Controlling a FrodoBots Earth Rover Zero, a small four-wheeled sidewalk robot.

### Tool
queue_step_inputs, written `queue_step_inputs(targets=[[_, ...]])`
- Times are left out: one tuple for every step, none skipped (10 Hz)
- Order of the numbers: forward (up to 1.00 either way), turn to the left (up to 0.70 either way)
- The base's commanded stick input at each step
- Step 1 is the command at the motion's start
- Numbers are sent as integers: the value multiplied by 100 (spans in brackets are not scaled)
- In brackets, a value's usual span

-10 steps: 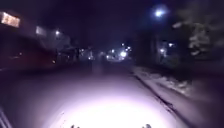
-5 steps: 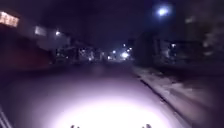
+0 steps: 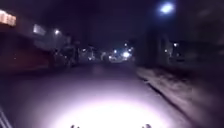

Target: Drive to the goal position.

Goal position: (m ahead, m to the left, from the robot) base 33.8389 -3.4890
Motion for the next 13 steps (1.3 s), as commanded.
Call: queue_step_inputs(targets=[[100, 0], [100, 0], [100, 0], [100, 0], [100, 0], [100, 0], [100, -18], [100, -39], [100, -29], [100, -6], [100, -28], [100, -21], [100, -19]])
